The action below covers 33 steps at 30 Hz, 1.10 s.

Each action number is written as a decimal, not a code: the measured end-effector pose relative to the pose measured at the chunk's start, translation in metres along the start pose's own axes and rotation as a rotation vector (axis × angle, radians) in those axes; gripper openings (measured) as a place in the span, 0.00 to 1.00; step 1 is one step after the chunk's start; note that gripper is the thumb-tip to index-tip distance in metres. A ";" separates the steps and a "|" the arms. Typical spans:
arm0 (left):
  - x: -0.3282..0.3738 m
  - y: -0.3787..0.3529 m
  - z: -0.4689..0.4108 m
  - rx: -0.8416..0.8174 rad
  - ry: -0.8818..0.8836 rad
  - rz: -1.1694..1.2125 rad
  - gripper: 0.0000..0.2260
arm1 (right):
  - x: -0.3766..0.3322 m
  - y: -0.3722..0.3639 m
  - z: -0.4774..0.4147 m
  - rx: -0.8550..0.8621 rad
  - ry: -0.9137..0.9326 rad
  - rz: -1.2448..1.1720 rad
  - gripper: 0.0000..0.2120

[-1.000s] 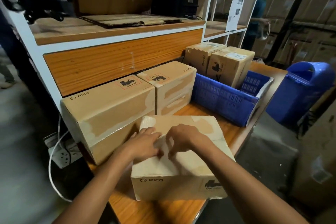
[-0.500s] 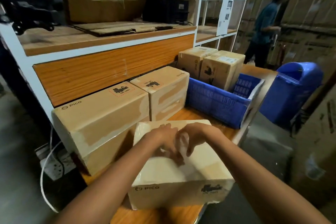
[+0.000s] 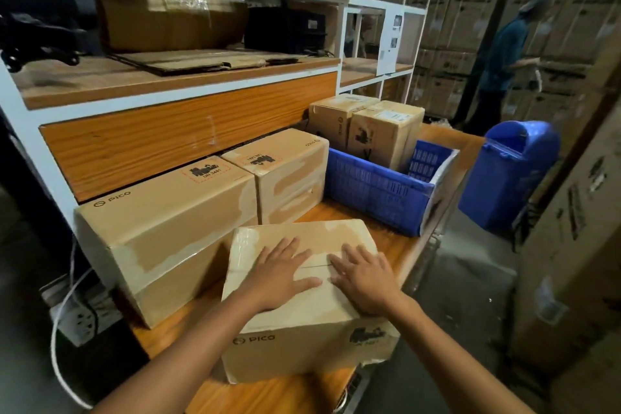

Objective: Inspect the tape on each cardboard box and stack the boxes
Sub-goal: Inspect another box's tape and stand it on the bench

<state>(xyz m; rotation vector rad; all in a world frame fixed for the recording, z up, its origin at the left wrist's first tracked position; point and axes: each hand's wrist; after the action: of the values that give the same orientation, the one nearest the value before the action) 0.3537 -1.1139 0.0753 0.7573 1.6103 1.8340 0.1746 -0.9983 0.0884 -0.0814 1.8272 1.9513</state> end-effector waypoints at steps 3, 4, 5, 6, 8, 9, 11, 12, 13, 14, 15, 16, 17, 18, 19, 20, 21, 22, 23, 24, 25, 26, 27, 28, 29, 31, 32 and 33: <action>-0.005 -0.002 0.005 0.061 0.285 -0.030 0.35 | 0.013 -0.006 0.007 0.210 -0.290 -0.164 0.42; -0.009 -0.003 0.008 0.050 0.390 -0.006 0.35 | 0.017 -0.004 0.008 0.232 -0.376 -0.276 0.43; -0.013 -0.003 0.011 0.038 0.465 0.044 0.36 | 0.019 0.000 0.010 0.227 -0.422 -0.420 0.39; -0.017 -0.003 0.013 0.033 0.504 0.091 0.36 | 0.019 0.005 0.013 0.197 -0.443 -0.580 0.30; -0.021 -0.003 0.014 0.046 0.521 0.143 0.36 | 0.021 0.014 0.016 0.153 -0.453 -0.740 0.17; -0.021 -0.001 0.013 0.052 0.525 0.156 0.36 | 0.022 0.019 0.017 0.154 -0.456 -0.753 0.15; -0.018 0.002 0.012 0.051 0.529 0.196 0.35 | 0.021 0.034 0.017 0.174 -0.448 -0.739 0.13; -0.016 0.003 0.012 0.047 0.530 0.238 0.35 | 0.020 0.045 0.017 0.182 -0.433 -0.705 0.11; -0.013 0.005 0.012 0.038 0.527 0.295 0.35 | 0.017 0.058 0.018 0.201 -0.410 -0.652 0.09; -0.012 0.006 0.011 0.034 0.516 0.368 0.35 | 0.014 0.071 0.017 0.229 -0.396 -0.595 0.08; -0.010 0.008 0.010 0.032 0.506 0.448 0.35 | 0.008 0.086 0.017 0.272 -0.386 -0.548 0.07; -0.009 0.007 0.008 0.024 0.497 0.522 0.35 | 0.002 0.099 0.016 0.311 -0.369 -0.504 0.07; -0.008 0.008 0.008 0.010 0.486 0.582 0.35 | -0.008 0.110 0.016 0.337 -0.336 -0.474 0.08; -0.009 0.007 0.005 -0.004 0.466 0.649 0.35 | -0.019 0.120 0.017 0.343 -0.274 -0.468 0.07; -0.011 0.007 0.002 -0.009 0.453 0.682 0.34 | -0.030 0.130 0.019 0.335 -0.192 -0.492 0.06; -0.016 0.006 -0.002 -0.011 0.445 0.696 0.33 | -0.040 0.136 0.022 0.311 -0.100 -0.539 0.06; -0.019 0.010 -0.003 -0.002 0.430 0.724 0.29 | -0.049 0.142 0.028 0.281 -0.009 -0.613 0.11; -0.023 0.013 -0.005 0.034 0.423 0.803 0.25 | -0.051 0.143 0.031 0.241 0.047 -0.666 0.12; -0.024 0.020 -0.002 0.099 0.423 0.898 0.21 | -0.051 0.140 0.031 0.220 0.074 -0.699 0.13; -0.025 0.030 0.004 0.179 0.424 0.997 0.17 | -0.048 0.134 0.030 0.220 0.037 -0.655 0.13; -0.025 0.040 0.010 0.231 0.431 1.091 0.15 | -0.045 0.126 0.028 0.247 -0.027 -0.579 0.15; -0.027 0.048 0.014 0.267 0.438 1.172 0.14 | -0.042 0.118 0.026 0.277 -0.123 -0.489 0.20; -0.029 0.056 0.019 0.284 0.435 1.244 0.14 | -0.041 0.112 0.022 0.295 -0.191 -0.453 0.26; -0.031 0.060 0.023 0.281 0.429 1.314 0.14 | -0.042 0.108 0.021 0.273 -0.225 -0.471 0.28; -0.033 0.063 0.026 0.252 0.424 1.368 0.16 | -0.045 0.105 0.019 0.250 -0.231 -0.524 0.27; -0.034 0.070 0.033 0.160 0.406 1.399 0.23 | -0.054 0.102 0.017 0.222 -0.210 -0.660 0.28; -0.034 0.071 0.035 0.123 0.396 1.407 0.27 | -0.058 0.101 0.015 0.240 -0.194 -0.698 0.30; -0.034 0.072 0.036 0.106 0.374 1.420 0.28 | -0.062 0.100 0.014 0.274 -0.173 -0.708 0.32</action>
<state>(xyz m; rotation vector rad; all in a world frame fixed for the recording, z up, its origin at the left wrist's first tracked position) 0.3988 -1.1225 0.1491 2.0442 1.4201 2.9384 0.1969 -1.0034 0.2051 -0.3975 1.6313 1.1765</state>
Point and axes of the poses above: each hand's wrist, its own z-axis away from the middle knuckle, its own y-axis out of the back of the hand, x = y × z, and after that the axes turned 10 degrees about -z, right-handed
